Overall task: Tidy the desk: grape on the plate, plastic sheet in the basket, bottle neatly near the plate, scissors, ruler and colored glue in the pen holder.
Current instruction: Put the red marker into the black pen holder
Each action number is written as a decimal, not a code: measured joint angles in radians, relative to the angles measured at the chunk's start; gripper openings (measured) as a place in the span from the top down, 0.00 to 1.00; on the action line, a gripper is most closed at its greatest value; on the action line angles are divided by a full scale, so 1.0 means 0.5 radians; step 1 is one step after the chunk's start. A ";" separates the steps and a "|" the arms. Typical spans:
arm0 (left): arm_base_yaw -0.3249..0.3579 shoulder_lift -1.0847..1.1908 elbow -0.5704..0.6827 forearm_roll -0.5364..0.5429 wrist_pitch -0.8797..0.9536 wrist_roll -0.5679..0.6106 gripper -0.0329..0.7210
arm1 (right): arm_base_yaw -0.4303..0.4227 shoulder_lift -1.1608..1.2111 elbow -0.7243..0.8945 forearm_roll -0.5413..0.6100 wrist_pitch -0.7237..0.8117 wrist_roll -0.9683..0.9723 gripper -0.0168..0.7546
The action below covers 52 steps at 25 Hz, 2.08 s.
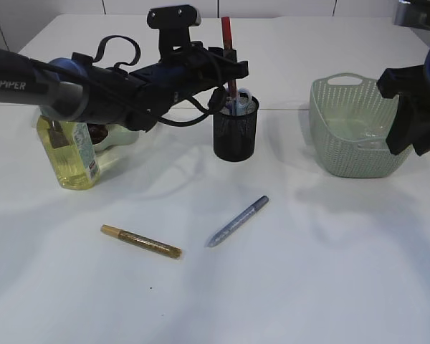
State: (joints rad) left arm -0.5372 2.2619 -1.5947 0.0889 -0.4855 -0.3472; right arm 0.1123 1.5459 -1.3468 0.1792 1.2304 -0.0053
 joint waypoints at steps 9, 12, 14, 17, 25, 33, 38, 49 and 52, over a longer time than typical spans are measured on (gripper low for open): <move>0.021 0.000 0.000 0.008 0.009 0.000 0.81 | 0.000 0.000 0.000 0.000 0.000 -0.004 0.61; 0.021 0.000 0.000 0.010 0.017 0.000 0.81 | 0.000 0.000 0.000 0.000 0.000 -0.004 0.61; 0.021 0.000 0.000 0.013 0.021 0.000 0.80 | 0.000 0.000 0.000 0.000 0.000 -0.004 0.61; 0.021 0.000 0.000 0.023 0.030 0.000 0.78 | 0.000 0.000 0.000 0.000 0.000 -0.004 0.61; 0.021 0.000 0.000 0.025 0.068 0.000 0.76 | 0.000 0.000 0.000 0.000 0.000 -0.004 0.61; 0.021 0.000 0.000 0.028 0.068 0.000 0.74 | 0.000 0.000 0.000 0.000 0.000 -0.004 0.61; 0.021 0.000 0.000 0.028 0.068 0.000 0.73 | 0.000 0.000 0.000 0.000 0.000 -0.004 0.61; 0.021 -0.207 0.000 0.132 0.550 0.000 0.73 | 0.000 0.000 0.000 0.000 0.000 -0.004 0.61; 0.021 -0.330 0.000 0.223 0.926 0.001 0.72 | 0.000 0.000 0.000 0.000 0.000 -0.004 0.61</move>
State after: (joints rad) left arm -0.5269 2.0967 -1.5947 0.2006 -0.0223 -0.3465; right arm 0.1123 1.5459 -1.3468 0.1792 1.2304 -0.0072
